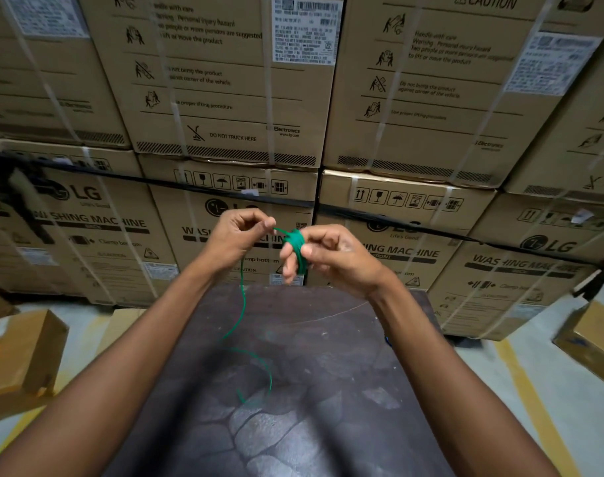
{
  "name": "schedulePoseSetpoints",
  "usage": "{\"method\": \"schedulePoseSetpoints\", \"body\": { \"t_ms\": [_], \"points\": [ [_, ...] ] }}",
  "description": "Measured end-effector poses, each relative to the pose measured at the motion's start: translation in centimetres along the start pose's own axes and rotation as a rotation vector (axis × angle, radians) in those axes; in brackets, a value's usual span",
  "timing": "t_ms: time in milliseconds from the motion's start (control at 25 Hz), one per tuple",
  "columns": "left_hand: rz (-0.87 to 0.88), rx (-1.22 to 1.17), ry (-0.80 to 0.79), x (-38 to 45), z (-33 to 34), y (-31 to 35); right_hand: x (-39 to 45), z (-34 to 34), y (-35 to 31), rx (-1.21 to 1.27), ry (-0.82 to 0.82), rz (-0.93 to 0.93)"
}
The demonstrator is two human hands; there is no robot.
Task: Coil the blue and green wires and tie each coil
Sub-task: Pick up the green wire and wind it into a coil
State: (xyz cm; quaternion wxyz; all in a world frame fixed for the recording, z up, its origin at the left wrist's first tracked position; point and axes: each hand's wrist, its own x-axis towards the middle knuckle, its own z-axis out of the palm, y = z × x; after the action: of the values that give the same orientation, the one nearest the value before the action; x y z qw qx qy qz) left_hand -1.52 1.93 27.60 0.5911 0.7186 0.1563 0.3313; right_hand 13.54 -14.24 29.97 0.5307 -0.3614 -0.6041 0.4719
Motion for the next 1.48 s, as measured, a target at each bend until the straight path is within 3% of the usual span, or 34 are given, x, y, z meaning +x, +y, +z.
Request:
{"method": "schedulePoseSetpoints", "body": {
  "t_ms": [120, 200, 320, 440, 600, 680, 840, 960, 1120, 1280, 1480],
  "points": [
    [-0.060, -0.035, -0.010, -1.0, 1.5, -2.3, 1.2, 0.6, -1.4, 0.216, 0.175, -0.179],
    [-0.075, -0.014, -0.054, -2.2, 2.6, -3.3, 2.3, 0.2, -2.0, 0.198, 0.318, -0.278],
    [0.022, 0.134, -0.197, -3.7, 3.1, -2.8, 3.6, -0.8, -1.1, -0.114, 0.478, -0.313],
    [0.076, 0.303, -0.265, -4.2, 2.0, -0.7, 3.3, -1.3, 0.9, -0.530, 0.550, -0.220],
    [0.115, 0.438, -0.383, -4.0, -0.5, 2.5, 1.3, -1.7, 3.5, -1.029, 0.352, -0.027],
    [0.149, 0.492, -0.338, -2.9, -1.9, 3.2, 0.2, -1.3, 4.2, -0.981, 0.289, 0.056],
    [0.135, 0.345, -0.166, -0.9, -2.2, 3.4, -0.7, 0.5, 3.3, -0.417, 0.186, 0.089],
    [0.045, 0.135, -0.048, -0.4, -1.1, 1.4, -0.3, 1.3, 1.5, -0.169, 0.136, -0.046],
    [-0.058, 0.019, -0.031, -1.8, 0.8, -1.9, 0.8, 1.3, -0.8, 0.029, 0.282, -0.218],
    [0.021, 0.205, -0.183, -3.8, 2.5, -2.8, 2.6, 0.1, -1.1, -0.059, 0.521, -0.343],
    [0.103, 0.491, -0.299, -5.0, 2.1, -0.5, 2.6, -1.2, 2.5, -0.504, 0.625, -0.197]
  ]
}}
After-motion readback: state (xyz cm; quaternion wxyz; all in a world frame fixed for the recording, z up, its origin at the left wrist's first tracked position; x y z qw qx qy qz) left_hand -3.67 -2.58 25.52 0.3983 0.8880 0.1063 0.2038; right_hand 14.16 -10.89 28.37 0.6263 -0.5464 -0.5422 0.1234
